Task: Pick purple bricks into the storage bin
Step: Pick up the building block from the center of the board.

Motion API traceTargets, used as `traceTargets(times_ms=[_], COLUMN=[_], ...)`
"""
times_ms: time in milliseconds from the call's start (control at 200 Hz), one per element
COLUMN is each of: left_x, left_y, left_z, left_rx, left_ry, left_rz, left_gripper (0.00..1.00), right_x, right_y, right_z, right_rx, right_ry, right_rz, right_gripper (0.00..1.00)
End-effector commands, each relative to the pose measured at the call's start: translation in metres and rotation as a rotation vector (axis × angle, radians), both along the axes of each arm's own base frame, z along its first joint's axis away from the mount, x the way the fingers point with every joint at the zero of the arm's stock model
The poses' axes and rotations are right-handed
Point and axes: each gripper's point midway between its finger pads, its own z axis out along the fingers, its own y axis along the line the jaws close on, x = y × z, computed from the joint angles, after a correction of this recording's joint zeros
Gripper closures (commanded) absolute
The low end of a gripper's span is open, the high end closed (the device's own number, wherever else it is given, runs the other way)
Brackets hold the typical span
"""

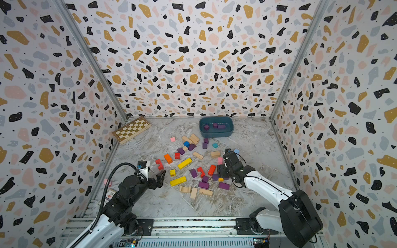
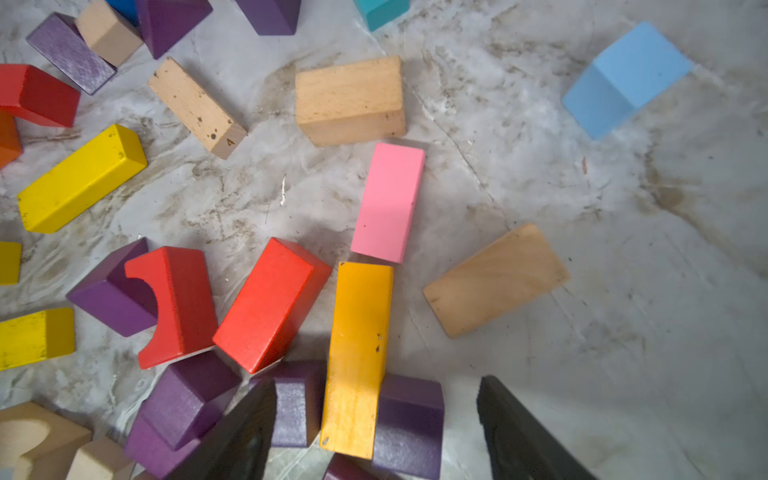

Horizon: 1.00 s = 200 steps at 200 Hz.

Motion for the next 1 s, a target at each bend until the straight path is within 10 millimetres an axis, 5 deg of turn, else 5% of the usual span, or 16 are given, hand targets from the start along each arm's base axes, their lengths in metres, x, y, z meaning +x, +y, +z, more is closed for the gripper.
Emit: traceTargets(times_ms=[0, 681, 996], left_x=[0.003, 0.003, 0.003], left_y=[-0.001, -0.001, -0.001], left_z=[0.008, 0.007, 0.007], left_rx=[-0.009, -0.007, -0.008], left_ry=[-0.036, -0.036, -0.034], left_rz=[-0.001, 0.001, 0.001], left_gripper=[0.01, 0.01, 0.01], right_x=[-0.007, -0.019, -0.015], right_y=[-0.003, -0.010, -0.015], right_z=[-0.003, -0.033, -0.028], right_rx=[0.014, 0.004, -0.013], right_ry=[0.026, 0.095, 0.080], right_rz=[-0.019, -0.027, -0.032], right_gripper=[0.26, 0.48, 0.69])
